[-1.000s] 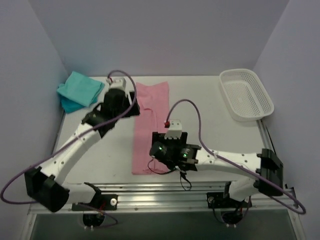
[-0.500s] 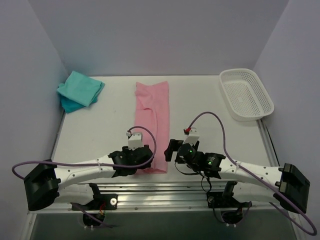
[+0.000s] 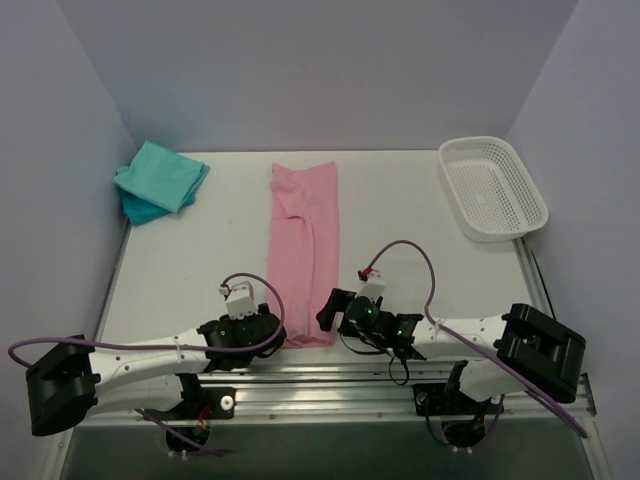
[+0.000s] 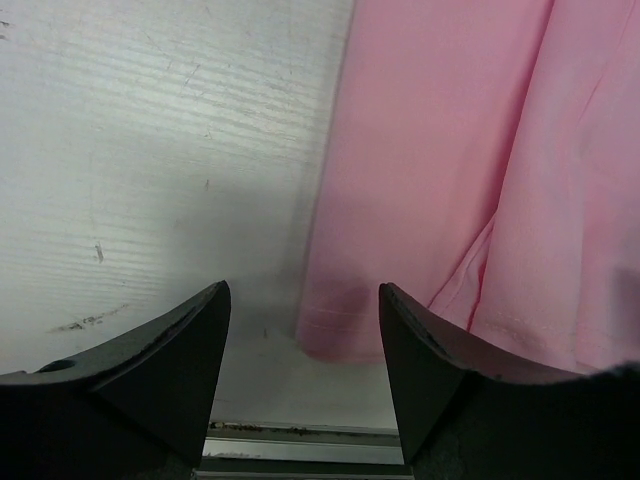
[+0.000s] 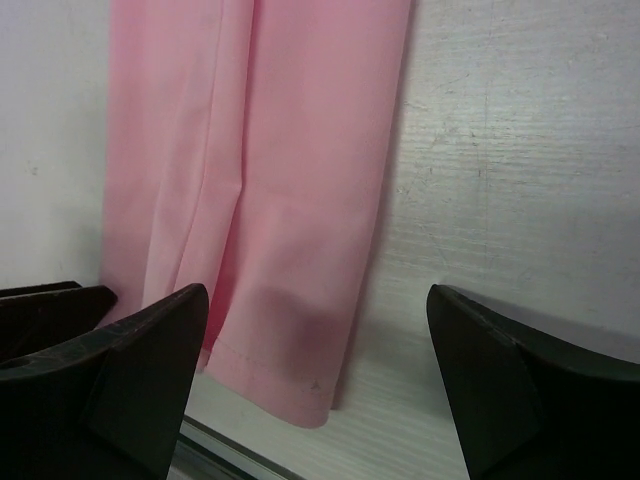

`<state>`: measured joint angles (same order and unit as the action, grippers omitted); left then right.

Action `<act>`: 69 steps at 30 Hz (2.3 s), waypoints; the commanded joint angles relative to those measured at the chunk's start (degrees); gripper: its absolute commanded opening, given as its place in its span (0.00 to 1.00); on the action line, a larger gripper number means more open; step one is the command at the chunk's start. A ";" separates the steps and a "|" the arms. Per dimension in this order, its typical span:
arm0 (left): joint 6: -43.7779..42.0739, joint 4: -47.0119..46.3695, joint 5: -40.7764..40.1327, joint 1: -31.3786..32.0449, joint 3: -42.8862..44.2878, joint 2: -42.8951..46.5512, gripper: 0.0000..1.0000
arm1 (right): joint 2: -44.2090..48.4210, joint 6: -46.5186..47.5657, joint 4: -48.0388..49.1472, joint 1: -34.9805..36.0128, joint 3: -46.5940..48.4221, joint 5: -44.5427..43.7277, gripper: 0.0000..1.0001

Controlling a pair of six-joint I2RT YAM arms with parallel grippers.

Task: Fold and stack the t-shirts
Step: Rotate the tshirt 90 degrees, then grab the bottom of the folded rectangular tshirt with both arms

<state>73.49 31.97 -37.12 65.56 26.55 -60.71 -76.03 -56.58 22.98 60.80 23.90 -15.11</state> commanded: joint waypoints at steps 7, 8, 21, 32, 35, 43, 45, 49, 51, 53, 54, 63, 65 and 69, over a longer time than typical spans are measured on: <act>3.59 -11.47 1.79 0.45 -3.26 -6.52 0.66 | -4.04 -6.53 3.12 0.90 -4.21 0.17 0.85; 3.59 -12.10 1.97 0.45 -3.17 -7.49 0.66 | -4.04 -6.70 3.12 0.90 -4.21 0.09 0.85; 4.29 -14.65 1.88 1.41 -3.16 -11.01 0.63 | -0.87 -14.09 -3.47 8.99 -4.39 -6.77 0.46; 5.78 -14.83 2.76 2.55 -3.61 -11.63 0.56 | -5.97 -14.88 0.04 9.25 -4.83 -6.33 0.30; 7.89 -12.11 2.15 4.57 -2.99 -11.10 0.55 | -5.97 -14.88 0.04 9.25 -4.92 -6.51 0.27; 14.82 -4.11 1.70 9.49 -1.50 -11.98 0.52 | -3.95 -15.58 -1.80 9.25 -5.88 -7.30 0.07; 16.67 -1.56 1.70 11.16 -0.89 -12.07 0.52 | -2.99 -15.84 -2.41 9.34 -6.41 -7.65 0.02; 19.93 7.29 0.92 13.71 1.22 -10.23 0.52 | -1.93 -16.11 -3.47 9.34 -6.76 -8.35 0.00; 20.63 10.12 0.13 14.85 2.10 -7.95 0.52 | -1.93 -16.11 -3.56 9.34 -6.85 -8.53 0.00; 20.90 13.81 -0.14 15.03 3.07 -6.10 0.52 | -2.02 -16.02 -3.47 9.34 -6.85 -8.62 0.00; 20.81 14.87 -0.40 15.12 3.33 -4.18 0.52 | -2.19 -16.11 -3.38 9.34 -6.85 -8.70 0.00; 19.67 12.25 0.83 15.30 1.05 -1.42 0.52 | -3.68 -15.32 -3.21 9.34 -5.88 -8.88 0.00; 19.93 10.84 0.48 15.30 1.58 -3.71 0.52 | -4.30 -15.14 -3.03 9.34 -5.45 -8.79 0.00; 20.98 9.17 -0.32 15.74 3.25 -9.94 0.52 | -4.48 -14.97 -3.21 9.34 -5.35 -8.62 0.00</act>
<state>92.86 43.90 -38.39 80.75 29.26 -67.18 -78.59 -72.40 27.68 69.84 19.16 -22.06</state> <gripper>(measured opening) 0.518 0.019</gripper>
